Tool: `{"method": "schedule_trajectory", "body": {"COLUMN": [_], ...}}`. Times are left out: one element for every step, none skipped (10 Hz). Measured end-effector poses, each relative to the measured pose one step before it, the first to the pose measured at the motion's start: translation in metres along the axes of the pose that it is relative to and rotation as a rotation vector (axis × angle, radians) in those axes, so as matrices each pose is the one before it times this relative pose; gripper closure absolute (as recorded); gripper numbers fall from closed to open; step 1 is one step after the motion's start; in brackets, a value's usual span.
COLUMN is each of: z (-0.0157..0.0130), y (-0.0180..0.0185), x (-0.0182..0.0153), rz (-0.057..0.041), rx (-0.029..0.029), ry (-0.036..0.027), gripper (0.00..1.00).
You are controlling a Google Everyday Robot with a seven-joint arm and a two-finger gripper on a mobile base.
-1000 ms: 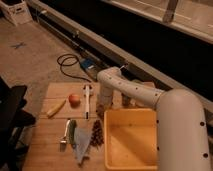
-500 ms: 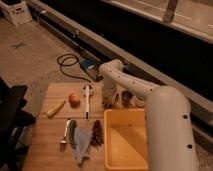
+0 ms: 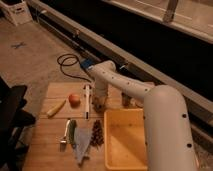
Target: Wipe table surface with eraser
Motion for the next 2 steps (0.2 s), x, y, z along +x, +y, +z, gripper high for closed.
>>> {"method": "schedule_trajectory", "body": {"z": [0.00063, 0.00121], "y": [0.00374, 0.00240], "x": [-0.01121, -0.00747], "rz": [-0.00961, -0.00558], "rx": [-0.00696, -0.01069], "ry": [-0.01050, -0.01089], "gripper": [1.00, 1.00]}}
